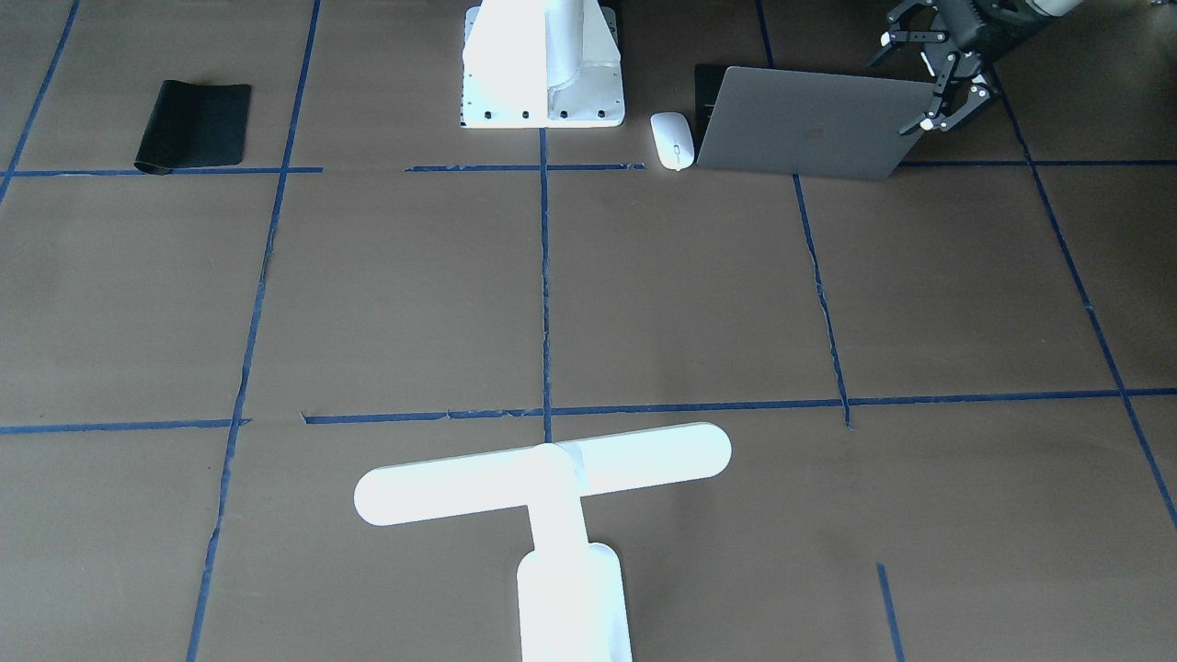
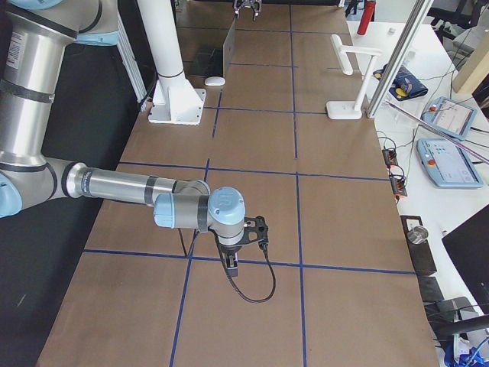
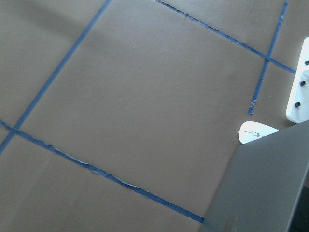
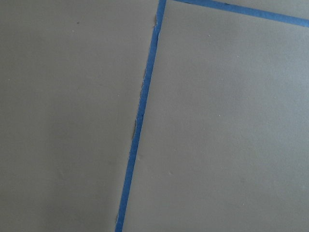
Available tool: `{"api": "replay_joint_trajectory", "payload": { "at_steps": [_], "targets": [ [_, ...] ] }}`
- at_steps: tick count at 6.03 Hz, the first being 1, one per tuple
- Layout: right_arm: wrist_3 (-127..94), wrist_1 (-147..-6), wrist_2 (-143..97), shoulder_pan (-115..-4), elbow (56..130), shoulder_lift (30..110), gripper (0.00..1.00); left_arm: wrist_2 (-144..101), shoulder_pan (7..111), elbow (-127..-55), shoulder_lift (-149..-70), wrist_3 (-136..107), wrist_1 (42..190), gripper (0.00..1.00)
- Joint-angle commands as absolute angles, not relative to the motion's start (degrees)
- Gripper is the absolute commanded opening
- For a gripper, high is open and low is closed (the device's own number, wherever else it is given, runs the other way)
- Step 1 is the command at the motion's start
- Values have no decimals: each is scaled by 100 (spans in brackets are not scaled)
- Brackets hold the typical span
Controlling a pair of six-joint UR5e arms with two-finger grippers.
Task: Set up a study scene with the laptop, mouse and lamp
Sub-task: 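Lower the left gripper onto the near edge of the dark grey laptop and grasp it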
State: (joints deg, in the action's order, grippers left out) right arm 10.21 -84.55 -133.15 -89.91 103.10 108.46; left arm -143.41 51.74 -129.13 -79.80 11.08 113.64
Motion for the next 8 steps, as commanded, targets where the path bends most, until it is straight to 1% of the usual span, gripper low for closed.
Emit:
{"api": "replay_joint_trajectory", "payload": {
  "at_steps": [1, 5, 6, 7, 8],
  "targets": [
    [1028, -8455, -13315, -8991, 10301, 10846, 100, -14291, 4581, -12929, -7910, 1186, 11707, 99],
    [1020, -8455, -13315, -8991, 10301, 10846, 100, -14037, 4158, -12745, -7734, 1503, 11698, 98],
    [1028, -8455, -13315, -8991, 10301, 10846, 100, -14036, 4140, -12657, -7752, 1503, 11690, 96],
    [1028, -8455, -13315, -8991, 10301, 10846, 100, -14036, 4140, -12587, -7778, 1503, 11689, 78],
    [1028, -8455, -13315, -8991, 10301, 10846, 100, -14036, 4131, -12586, -7770, 1503, 11689, 42]
  ]
}}
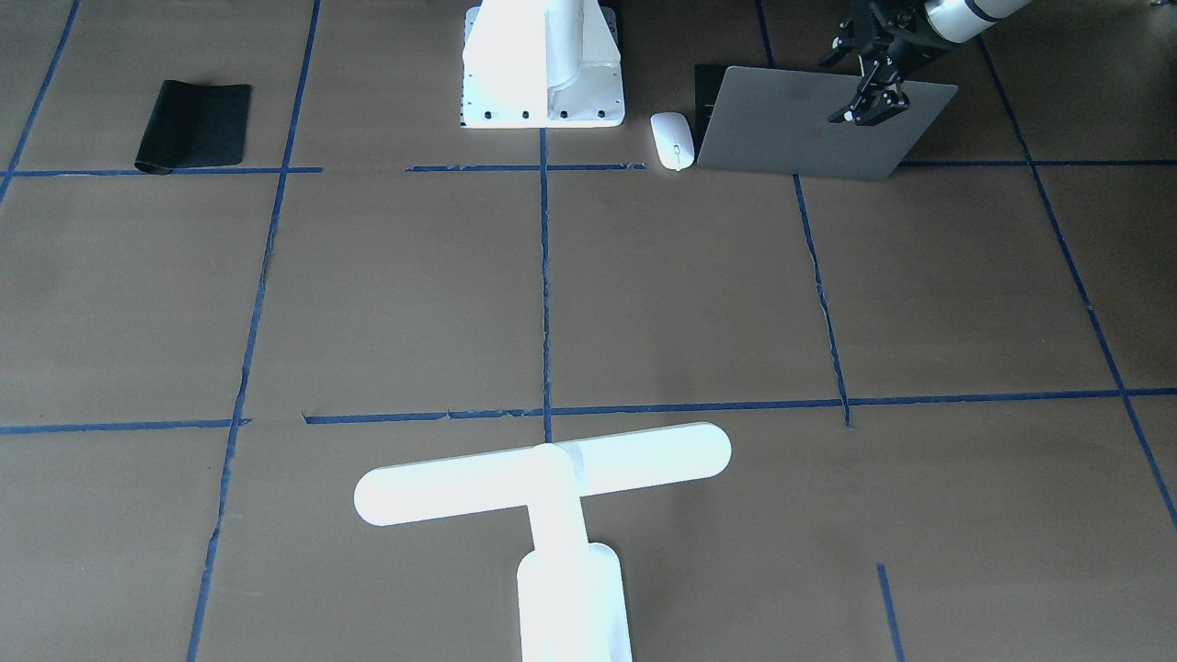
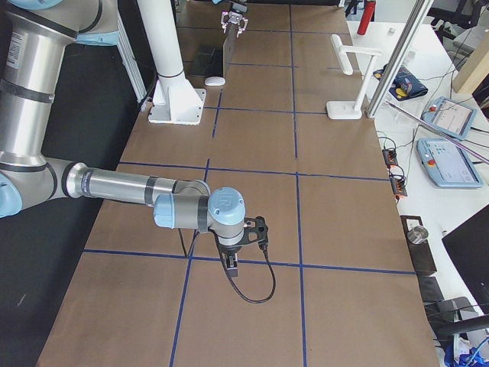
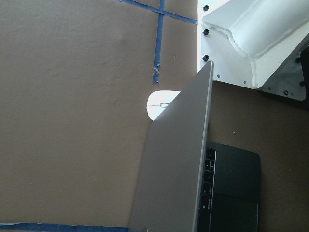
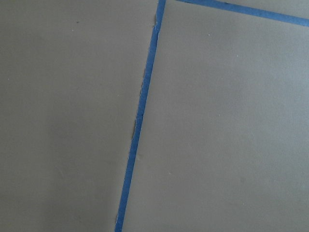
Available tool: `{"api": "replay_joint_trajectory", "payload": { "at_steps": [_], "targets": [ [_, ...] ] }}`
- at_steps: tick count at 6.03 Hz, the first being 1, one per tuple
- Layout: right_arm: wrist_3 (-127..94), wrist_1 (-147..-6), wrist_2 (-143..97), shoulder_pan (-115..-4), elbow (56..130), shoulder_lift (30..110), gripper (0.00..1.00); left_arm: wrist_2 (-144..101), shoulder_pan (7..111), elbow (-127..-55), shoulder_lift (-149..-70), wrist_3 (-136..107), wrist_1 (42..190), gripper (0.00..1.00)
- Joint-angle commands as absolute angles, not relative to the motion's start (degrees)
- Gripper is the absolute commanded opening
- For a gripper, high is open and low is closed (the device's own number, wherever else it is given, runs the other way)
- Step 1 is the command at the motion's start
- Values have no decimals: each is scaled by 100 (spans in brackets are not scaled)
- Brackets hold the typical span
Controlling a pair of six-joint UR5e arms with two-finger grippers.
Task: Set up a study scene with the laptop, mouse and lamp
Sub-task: 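Lower the left gripper onto the near edge of the dark grey laptop and grasp it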
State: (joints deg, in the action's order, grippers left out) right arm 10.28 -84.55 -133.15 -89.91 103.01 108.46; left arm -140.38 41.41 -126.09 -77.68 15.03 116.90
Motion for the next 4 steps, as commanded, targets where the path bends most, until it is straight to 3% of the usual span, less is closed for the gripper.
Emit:
{"api": "replay_joint_trajectory", "payload": {
  "at_steps": [1, 2, 4],
  "targets": [
    [1028, -8455, -13315, -8991, 10292, 10846, 100, -14036, 4209, -12577, -7761, 1633, 11689, 18],
    [1028, -8455, -13315, -8991, 10301, 10846, 100, -14036, 4488, -12577, -7761, 2026, 11672, 8],
    [1011, -8446, -13324, -8991, 10301, 10846, 100, -14045, 5121, -12586, -7761, 2722, 11654, 6]
  ]
}}
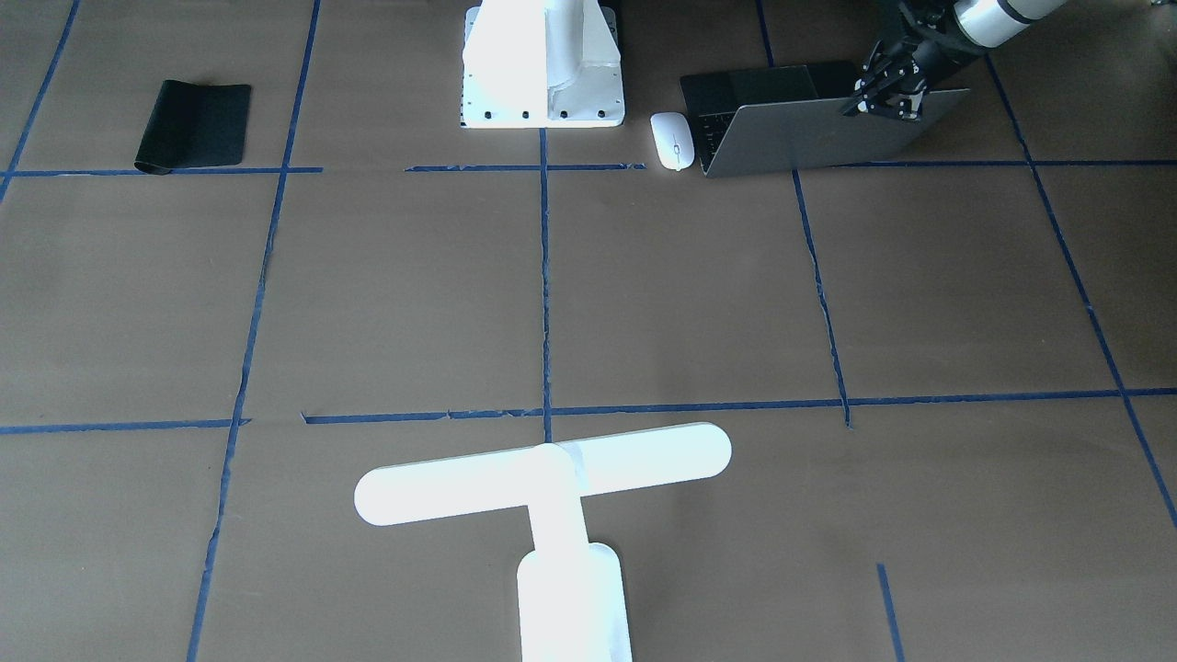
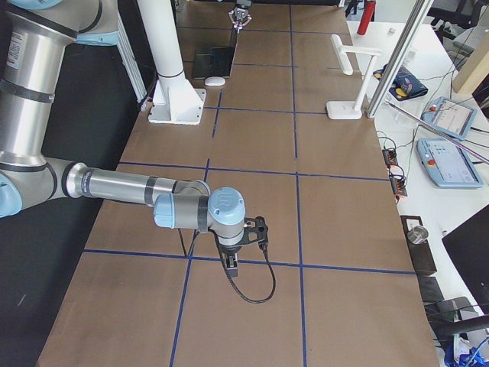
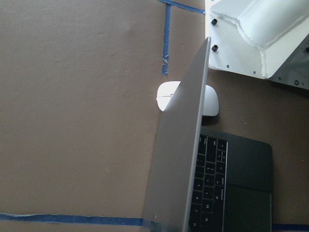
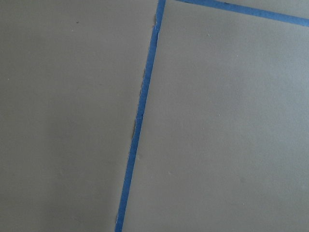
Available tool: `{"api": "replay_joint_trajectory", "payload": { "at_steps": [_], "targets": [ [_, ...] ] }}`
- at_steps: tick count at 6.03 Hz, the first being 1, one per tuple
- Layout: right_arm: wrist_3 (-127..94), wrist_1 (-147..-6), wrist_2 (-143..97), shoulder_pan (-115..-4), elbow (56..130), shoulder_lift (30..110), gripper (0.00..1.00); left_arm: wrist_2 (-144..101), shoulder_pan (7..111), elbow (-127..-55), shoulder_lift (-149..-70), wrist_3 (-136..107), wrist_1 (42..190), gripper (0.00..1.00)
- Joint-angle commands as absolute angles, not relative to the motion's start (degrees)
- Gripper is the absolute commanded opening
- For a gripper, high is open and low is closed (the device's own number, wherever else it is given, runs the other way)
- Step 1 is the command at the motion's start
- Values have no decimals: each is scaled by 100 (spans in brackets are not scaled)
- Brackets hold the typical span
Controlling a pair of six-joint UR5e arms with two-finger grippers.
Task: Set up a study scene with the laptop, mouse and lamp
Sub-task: 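Slide the laptop with the left gripper away from the robot toward the lamp base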
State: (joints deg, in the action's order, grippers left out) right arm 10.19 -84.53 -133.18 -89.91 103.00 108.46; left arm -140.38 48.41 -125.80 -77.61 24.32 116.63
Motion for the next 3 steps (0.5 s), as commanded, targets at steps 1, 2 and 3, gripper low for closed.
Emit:
{"api": "replay_joint_trajectory", "payload": {
  "at_steps": [1, 2, 3],
  "targets": [
    [1011, -8446, -13324, -8991, 10292, 10846, 100, -14071, 5298, -12603, -7769, 2812, 11646, 6],
    [1019, -8455, -13316, -8991, 10301, 10846, 100, -14071, 5352, -12595, -7804, 2821, 11646, 6],
    [1020, -8455, -13315, -8991, 10292, 10846, 100, -14045, 5422, -12560, -7874, 3239, 11550, 6]
  ]
}}
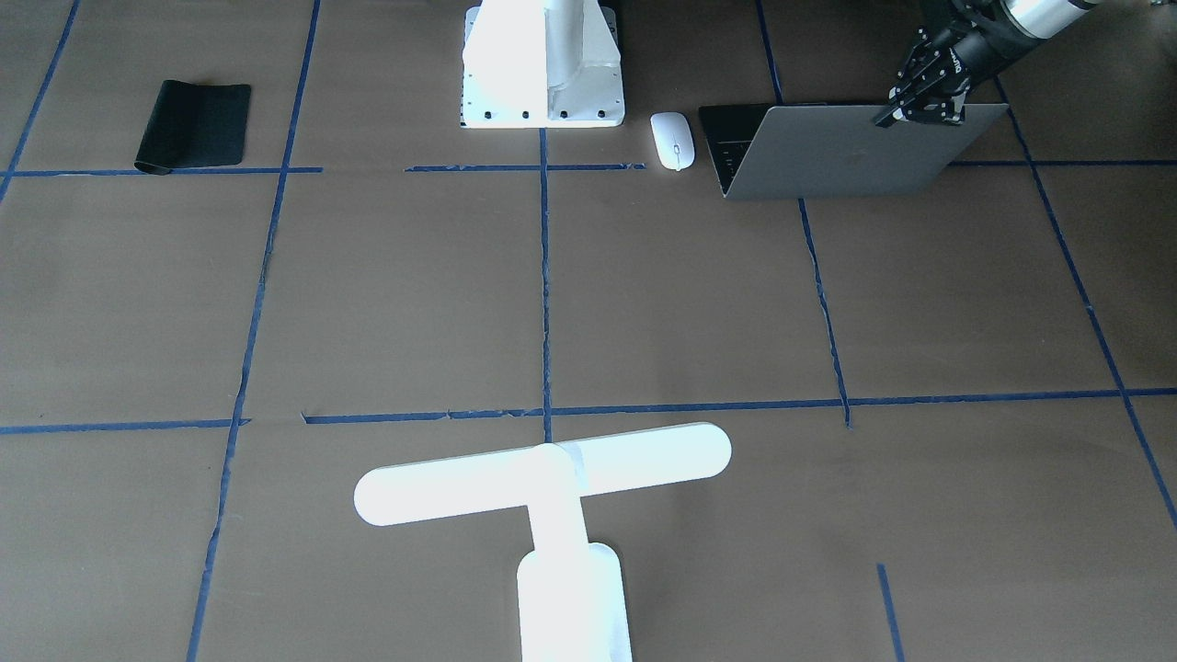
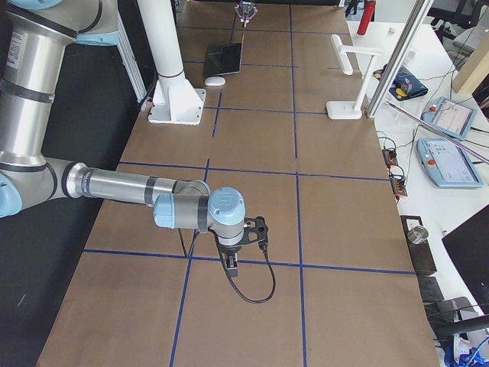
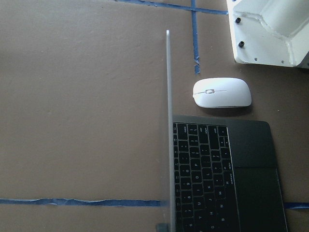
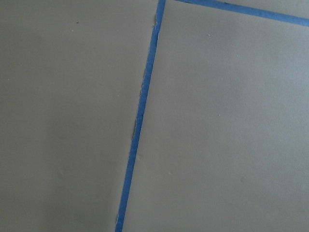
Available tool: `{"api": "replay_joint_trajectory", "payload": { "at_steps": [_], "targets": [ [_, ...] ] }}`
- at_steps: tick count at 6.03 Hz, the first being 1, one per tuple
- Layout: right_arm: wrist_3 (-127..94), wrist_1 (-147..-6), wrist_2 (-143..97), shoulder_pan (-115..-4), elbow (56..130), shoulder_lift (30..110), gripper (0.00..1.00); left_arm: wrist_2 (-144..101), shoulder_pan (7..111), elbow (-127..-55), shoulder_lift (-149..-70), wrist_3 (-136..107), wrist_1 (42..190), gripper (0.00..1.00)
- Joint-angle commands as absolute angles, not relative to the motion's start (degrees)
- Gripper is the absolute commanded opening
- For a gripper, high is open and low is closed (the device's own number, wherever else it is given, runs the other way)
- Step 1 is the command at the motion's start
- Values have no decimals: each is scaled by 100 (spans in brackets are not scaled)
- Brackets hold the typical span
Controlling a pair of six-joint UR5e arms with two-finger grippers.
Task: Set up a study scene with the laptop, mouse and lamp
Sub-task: 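Slide the laptop with the left gripper away from the robot toward the lamp base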
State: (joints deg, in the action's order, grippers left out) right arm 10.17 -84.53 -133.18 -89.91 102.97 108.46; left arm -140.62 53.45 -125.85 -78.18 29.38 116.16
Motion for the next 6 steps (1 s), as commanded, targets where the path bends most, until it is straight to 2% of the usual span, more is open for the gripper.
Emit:
{"api": "replay_joint_trajectory", "payload": {
  "at_steps": [1, 3, 5, 6],
  "targets": [
    [1020, -8455, -13315, -8991, 10292, 10846, 100, -14045, 5527, -12560, -8336, 3356, 11062, 5],
    [1028, -8455, -13315, -8991, 10292, 10846, 100, -14027, 5642, -12368, -9338, 3358, 10268, 3],
    [1011, -8446, -13315, -8991, 10292, 10846, 100, -13704, 5792, -11894, -10217, 3349, 9846, 1],
    [1011, -8446, -13333, -8991, 10301, 10846, 100, -13693, 5853, -11439, -10796, 3349, 9774, 1]
  ]
}}
